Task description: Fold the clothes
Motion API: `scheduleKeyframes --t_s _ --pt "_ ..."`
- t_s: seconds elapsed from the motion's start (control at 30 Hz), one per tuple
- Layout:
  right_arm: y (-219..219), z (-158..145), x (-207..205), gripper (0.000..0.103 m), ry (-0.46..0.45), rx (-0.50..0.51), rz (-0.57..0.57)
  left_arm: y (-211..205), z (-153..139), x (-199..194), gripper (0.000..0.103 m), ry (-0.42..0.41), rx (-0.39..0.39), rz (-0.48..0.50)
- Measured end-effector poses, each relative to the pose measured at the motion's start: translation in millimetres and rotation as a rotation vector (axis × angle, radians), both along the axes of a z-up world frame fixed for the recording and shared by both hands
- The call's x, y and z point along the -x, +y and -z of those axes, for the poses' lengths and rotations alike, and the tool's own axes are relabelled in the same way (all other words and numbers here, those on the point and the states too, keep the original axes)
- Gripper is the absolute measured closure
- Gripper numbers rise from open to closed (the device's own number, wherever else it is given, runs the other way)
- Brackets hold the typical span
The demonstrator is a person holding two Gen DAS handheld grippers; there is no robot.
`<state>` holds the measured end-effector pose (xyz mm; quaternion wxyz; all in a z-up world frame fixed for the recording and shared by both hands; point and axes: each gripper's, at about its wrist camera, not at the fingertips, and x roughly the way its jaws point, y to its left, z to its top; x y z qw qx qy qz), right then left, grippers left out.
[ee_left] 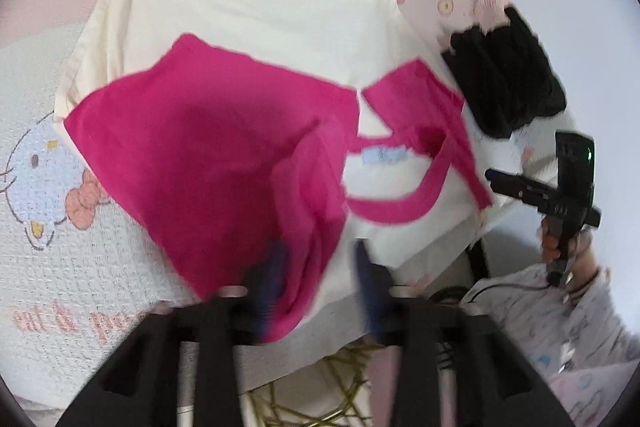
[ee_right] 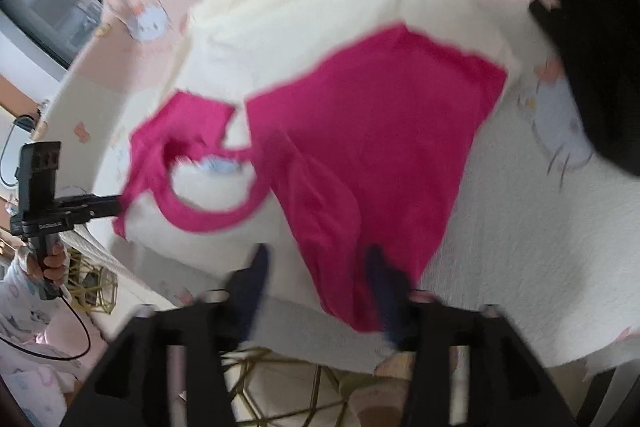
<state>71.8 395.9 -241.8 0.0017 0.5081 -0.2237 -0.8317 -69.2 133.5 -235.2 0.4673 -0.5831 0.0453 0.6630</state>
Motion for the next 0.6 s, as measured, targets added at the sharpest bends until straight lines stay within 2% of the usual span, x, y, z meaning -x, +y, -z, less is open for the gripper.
scheduleKeyframes --t_s 0.03,0.13,0.4,0.47,0.5,0.6 --pt "1.7 -3.4 2.4 0.042 0.013 0.004 0.005 1.1 -1.1 3.5 0.022 -0.017 -0.026 -0.012" --pt "6.9 -8.9 12.6 0.042 0.034 0.019 0.017 10.4 2.1 13.7 0.021 -0.031 -0.031 -0.047" --pt "8.2 5.5 35.9 0.042 0.007 0.018 -0.003 36.6 23.6 16.9 0.021 -0.037 -0.007 -0.017" --pt "5.4 11.7 39.5 0.042 0.002 0.007 -0.017 39.2 28.2 14.8 0.03 -0.035 -0.007 -0.005" --pt "4.0 15.3 41.1 0.042 -0.002 -0.003 -0.017 39.3 29.6 13.8 0.043 -0.03 -0.003 0.004" --pt "4.0 25.5 41.0 0.042 -0.011 0.011 0.027 35.7 35.5 10.3 0.052 -0.04 -0.016 0.016"
